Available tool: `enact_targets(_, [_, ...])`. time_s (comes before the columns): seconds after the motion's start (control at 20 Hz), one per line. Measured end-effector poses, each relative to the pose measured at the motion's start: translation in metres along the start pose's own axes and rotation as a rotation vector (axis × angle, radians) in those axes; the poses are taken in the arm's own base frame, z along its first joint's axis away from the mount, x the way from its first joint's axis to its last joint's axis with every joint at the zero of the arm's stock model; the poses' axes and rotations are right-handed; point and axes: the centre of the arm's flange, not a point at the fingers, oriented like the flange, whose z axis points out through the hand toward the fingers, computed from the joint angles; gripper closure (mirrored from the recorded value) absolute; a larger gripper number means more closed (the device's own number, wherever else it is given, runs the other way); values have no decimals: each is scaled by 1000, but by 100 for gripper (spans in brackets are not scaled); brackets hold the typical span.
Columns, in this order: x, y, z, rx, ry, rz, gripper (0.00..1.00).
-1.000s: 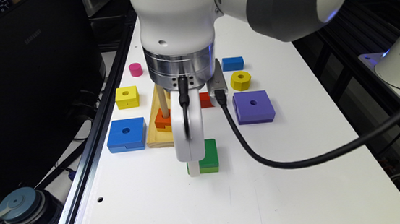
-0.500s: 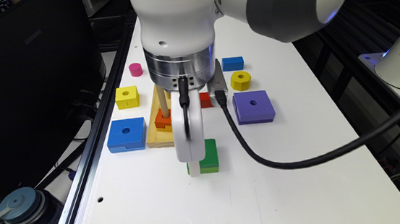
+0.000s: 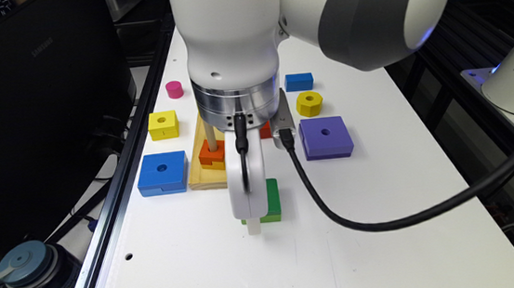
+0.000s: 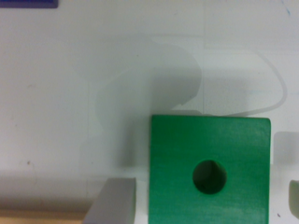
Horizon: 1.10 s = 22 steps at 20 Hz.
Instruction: Pick up green block.
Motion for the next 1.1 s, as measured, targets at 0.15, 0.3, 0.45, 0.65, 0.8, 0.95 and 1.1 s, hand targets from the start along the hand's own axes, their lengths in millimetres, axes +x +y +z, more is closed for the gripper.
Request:
enact_targets(0.15, [0, 0, 0, 0, 0, 0, 0])
enact_targets(0.3, [0, 1, 4, -4, -2, 0, 0])
enact_targets(0.45, [1, 1, 19, -1, 3, 1, 0])
enact_targets(0.65, [0, 0, 19, -3, 7, 2, 0])
enact_targets(0.8, [0, 0, 19, -3, 7, 2, 0])
enact_targets(0.95, [0, 0, 19, -3, 7, 2, 0])
enact_targets(1.1, [0, 0, 18, -2, 8, 2, 0])
